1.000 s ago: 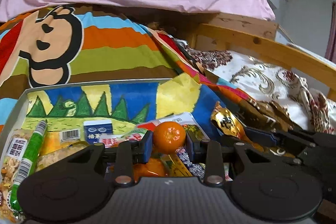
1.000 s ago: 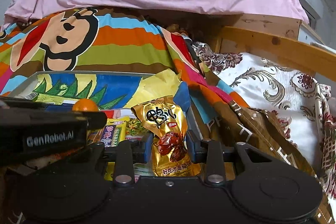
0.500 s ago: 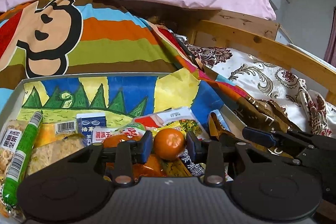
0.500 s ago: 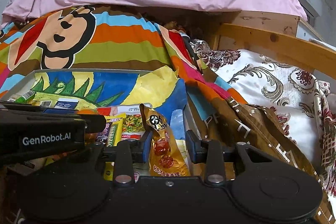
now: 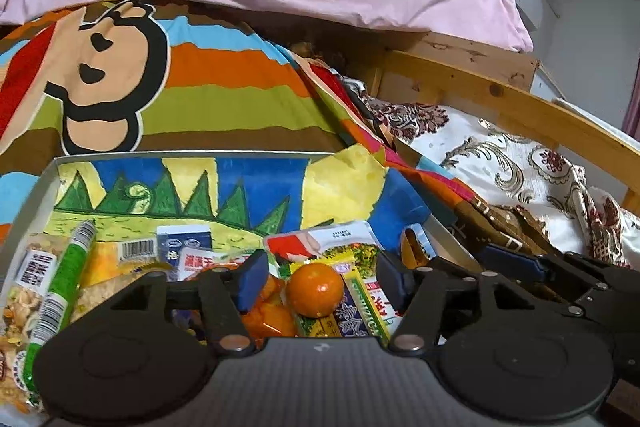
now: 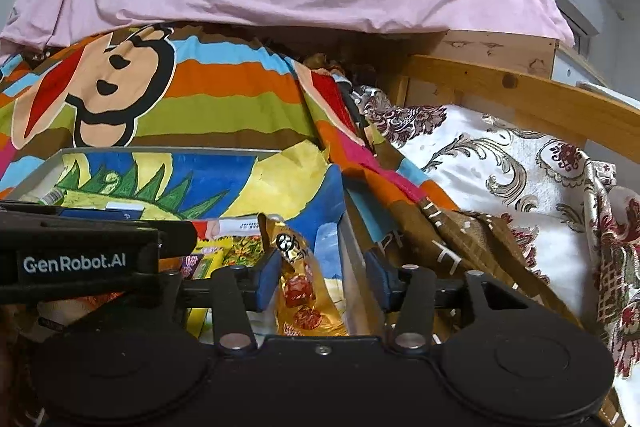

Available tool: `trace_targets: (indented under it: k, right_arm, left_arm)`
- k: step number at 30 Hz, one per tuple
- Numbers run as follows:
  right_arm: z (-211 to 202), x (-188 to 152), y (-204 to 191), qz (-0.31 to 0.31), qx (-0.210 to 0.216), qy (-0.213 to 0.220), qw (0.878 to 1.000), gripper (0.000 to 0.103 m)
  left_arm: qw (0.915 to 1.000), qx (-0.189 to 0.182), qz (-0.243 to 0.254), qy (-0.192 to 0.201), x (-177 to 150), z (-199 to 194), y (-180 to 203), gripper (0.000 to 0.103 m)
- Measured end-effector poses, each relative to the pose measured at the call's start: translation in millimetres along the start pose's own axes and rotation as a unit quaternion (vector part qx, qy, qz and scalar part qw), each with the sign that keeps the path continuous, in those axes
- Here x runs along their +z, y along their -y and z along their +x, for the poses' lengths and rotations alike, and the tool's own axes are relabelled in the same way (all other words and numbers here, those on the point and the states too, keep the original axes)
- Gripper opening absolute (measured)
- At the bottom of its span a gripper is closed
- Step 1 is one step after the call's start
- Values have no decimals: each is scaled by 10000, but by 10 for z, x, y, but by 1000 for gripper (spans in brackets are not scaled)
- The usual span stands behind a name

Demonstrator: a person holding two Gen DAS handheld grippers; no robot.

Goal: Organize snacks
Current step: 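Lower the mandarin and gold pack into the tray and open both tools, then raise both tools away from the tray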

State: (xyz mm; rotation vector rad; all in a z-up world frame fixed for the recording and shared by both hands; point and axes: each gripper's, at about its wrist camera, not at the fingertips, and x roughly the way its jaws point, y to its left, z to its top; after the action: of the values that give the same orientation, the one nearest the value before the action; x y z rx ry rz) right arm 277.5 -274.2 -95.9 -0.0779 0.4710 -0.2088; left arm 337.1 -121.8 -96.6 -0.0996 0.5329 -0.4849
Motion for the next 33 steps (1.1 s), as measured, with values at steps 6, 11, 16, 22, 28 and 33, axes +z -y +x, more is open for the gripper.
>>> trace_targets:
  k: [6, 11, 16, 22, 28, 33]
  right_arm:
    - [-90, 80, 76, 162, -86, 126, 9998, 63]
    - [-212, 156, 160, 334, -122, 261, 9990, 74]
    - [-367, 238, 240, 521, -135, 419, 9977, 82]
    - [-560, 312, 346, 682, -123, 552, 9961, 88]
    - [-788, 384, 425, 785, -85, 758, 9940, 93]
    - [-993, 417, 459, 790, -11, 914, 9927, 96]
  left_arm:
    - [9998, 81, -111, 115, 66, -95, -38, 75]
    - [9994, 184, -185, 225, 127, -211, -52, 83]
    - [9984, 386, -164, 376, 191, -368, -25, 93]
    - [9967, 595, -146, 526, 265, -591, 28, 100]
    - [9950, 735, -143, 658, 315, -820, 95, 102]
    - [9935, 884, -11, 724, 326, -1034, 166, 102]
